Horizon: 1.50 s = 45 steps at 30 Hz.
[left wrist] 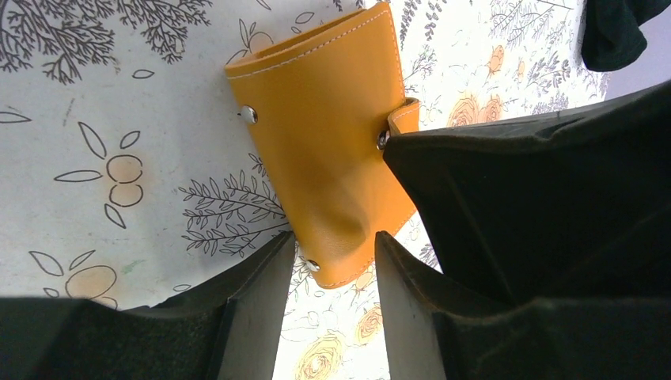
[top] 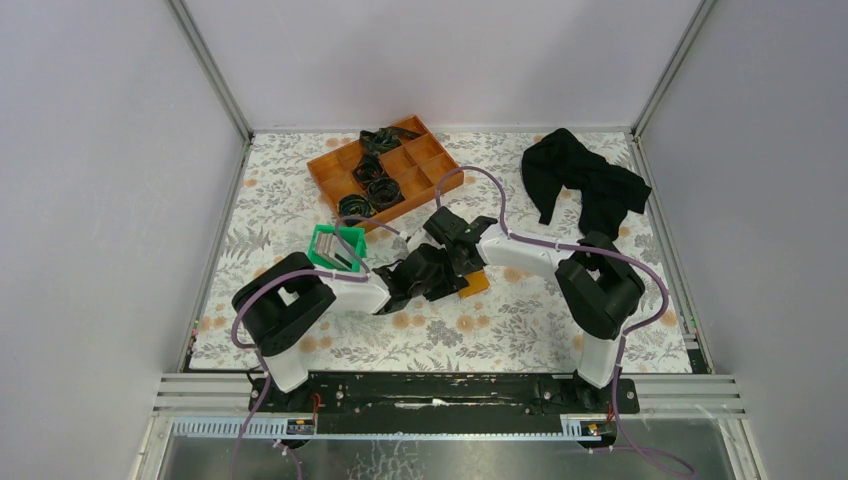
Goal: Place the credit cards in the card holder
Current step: Close the card holder at the center of the board.
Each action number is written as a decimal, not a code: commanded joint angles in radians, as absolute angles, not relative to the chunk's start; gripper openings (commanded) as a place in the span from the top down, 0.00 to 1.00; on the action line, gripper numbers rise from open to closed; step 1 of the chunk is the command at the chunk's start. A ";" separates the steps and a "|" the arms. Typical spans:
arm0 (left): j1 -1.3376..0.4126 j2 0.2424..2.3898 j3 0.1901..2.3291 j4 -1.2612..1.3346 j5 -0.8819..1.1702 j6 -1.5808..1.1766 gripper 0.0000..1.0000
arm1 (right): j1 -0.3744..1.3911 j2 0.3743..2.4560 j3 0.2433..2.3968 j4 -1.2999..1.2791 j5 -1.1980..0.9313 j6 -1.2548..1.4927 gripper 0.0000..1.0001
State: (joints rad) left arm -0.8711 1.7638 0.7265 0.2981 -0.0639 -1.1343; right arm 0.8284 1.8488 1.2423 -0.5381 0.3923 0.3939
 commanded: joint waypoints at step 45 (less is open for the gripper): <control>-0.794 1.834 0.585 -0.016 -0.109 -1.036 0.44 | 0.841 1.886 1.338 -0.534 0.362 0.406 0.59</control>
